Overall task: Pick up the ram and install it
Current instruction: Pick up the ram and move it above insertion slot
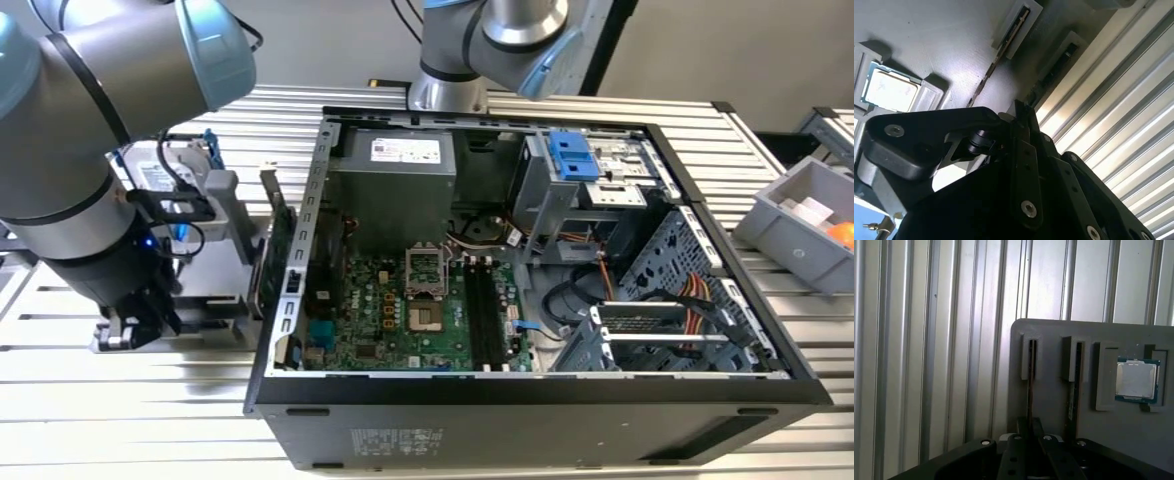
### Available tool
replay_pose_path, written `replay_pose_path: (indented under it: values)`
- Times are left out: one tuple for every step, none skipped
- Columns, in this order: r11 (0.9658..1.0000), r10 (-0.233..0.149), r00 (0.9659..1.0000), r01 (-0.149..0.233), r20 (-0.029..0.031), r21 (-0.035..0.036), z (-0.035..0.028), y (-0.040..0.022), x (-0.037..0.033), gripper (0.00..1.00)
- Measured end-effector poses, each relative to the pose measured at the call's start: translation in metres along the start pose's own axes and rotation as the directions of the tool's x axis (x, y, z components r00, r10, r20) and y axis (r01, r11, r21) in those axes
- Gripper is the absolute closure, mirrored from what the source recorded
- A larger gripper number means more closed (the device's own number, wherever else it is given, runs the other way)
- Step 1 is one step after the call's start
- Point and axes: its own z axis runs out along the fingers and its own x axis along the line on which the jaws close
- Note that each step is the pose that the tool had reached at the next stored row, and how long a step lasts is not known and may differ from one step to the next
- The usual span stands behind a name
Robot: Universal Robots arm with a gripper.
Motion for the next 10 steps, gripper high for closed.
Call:
replay_pose_path:
  values:
    - [1.0,0.0,1.0,0.0,0.0,0.0,-0.0008,0.0,0.0,1.0]
    - [1.0,0.0,1.0,0.0,0.0,0.0,-0.0017,0.0,-0.0001,1.0]
    - [1.0,0.0,1.0,0.0,0.0,0.0,-0.0024,0.0,-0.0001,1.0]
    - [1.0,0.0,1.0,0.0,0.0,0.0,-0.0032,0.0,-0.0001,1.0]
    - [1.0,0.0,1.0,0.0,0.0,0.0001,-0.0038,0.0,-0.0002,1.0]
    - [1.0,0.0,1.0,0.0,0.0001,0.0001,-0.0045,0.0,-0.0002,1.0]
    - [1.0,0.0,1.0,0.0,0.0,0.0001,-0.0052,0.0,-0.0002,1.0]
    - [1.0,0.001,1.0,-0.001,-0.0001,0.0,-0.006,0.0,-0.0002,1.0]
    - [1.0,0.001,1.0,-0.001,-0.0001,-0.0001,-0.0067,0.0001,-0.0003,1.0]
    - [1.0,0.001,1.0,-0.001,0.0,0.0,-0.0072,0.0,-0.0003,1.0]
